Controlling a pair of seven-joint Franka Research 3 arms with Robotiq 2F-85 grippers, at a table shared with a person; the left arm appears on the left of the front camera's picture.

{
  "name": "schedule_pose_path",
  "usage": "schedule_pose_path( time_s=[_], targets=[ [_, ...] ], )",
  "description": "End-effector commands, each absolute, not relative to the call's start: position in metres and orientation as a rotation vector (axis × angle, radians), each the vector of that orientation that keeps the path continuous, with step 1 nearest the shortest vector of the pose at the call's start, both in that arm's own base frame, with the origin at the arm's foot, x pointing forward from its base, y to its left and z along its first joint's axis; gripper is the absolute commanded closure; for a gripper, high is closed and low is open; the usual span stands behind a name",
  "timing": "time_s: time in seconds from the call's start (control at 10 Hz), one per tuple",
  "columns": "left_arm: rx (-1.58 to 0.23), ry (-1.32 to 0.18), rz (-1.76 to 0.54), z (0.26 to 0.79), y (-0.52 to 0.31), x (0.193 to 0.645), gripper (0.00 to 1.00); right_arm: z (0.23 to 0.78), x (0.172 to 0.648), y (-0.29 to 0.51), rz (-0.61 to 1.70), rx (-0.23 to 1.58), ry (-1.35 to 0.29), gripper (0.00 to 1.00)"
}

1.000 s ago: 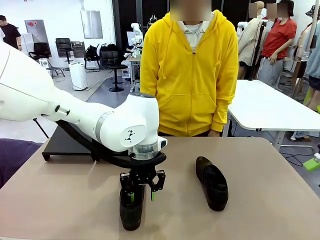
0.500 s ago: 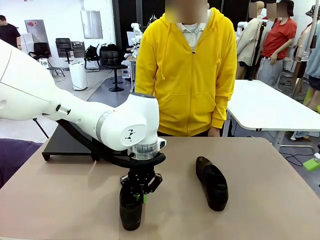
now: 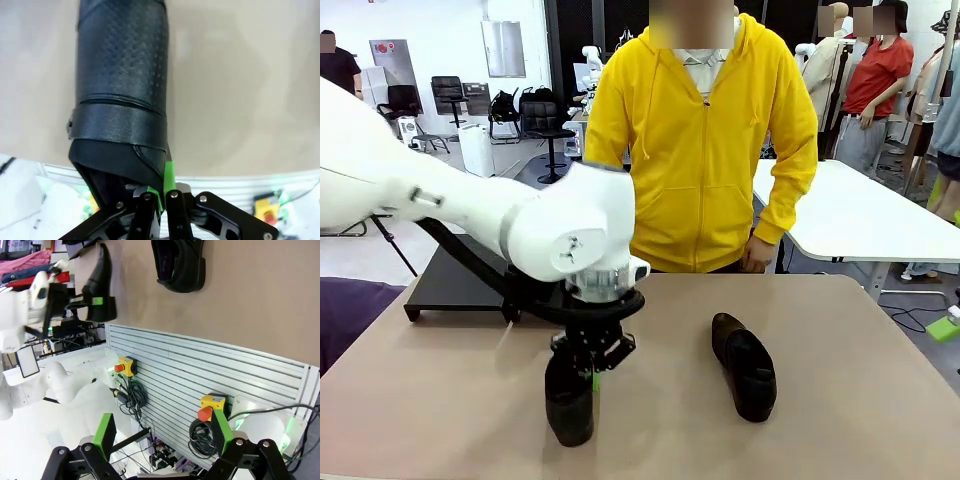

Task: Organize the shoes by placing them on the stand.
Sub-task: Place the Shoe from the middle of the table onto the Shoes Stand.

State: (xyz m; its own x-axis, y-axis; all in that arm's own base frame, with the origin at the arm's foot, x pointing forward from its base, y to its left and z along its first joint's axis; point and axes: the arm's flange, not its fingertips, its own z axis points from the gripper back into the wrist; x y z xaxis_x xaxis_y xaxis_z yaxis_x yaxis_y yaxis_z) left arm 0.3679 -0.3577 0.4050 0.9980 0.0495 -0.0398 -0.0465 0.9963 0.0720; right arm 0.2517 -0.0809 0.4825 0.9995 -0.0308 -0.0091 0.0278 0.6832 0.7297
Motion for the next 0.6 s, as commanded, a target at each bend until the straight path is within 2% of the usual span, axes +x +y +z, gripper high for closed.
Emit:
schedule_pose_path(
  time_s=[0.0, 0.2, 0.3, 0.5],
  targets=[
    [0.065, 0.010, -0.154, 0.466, -0.318, 0.330, 1.00, 0.484, 0.251, -0.083, -0.012, 0.828, -0.014, 0.00],
    [0.138, -0.099, -0.206, 0.506, -0.281, 0.307, 1.00, 0.484, 0.251, -0.083, -0.012, 0.828, -0.014, 0.00],
    [0.199, -0.172, -0.114, 0.519, -0.254, 0.307, 1.00, 0.484, 0.251, -0.083, -0.012, 0.828, -0.014, 0.00],
    [0.231, -0.221, -0.004, 0.531, -0.183, 0.313, 1.00, 0.484, 0.251, -0.083, -0.012, 0.828, -0.014, 0.00]
  ],
)
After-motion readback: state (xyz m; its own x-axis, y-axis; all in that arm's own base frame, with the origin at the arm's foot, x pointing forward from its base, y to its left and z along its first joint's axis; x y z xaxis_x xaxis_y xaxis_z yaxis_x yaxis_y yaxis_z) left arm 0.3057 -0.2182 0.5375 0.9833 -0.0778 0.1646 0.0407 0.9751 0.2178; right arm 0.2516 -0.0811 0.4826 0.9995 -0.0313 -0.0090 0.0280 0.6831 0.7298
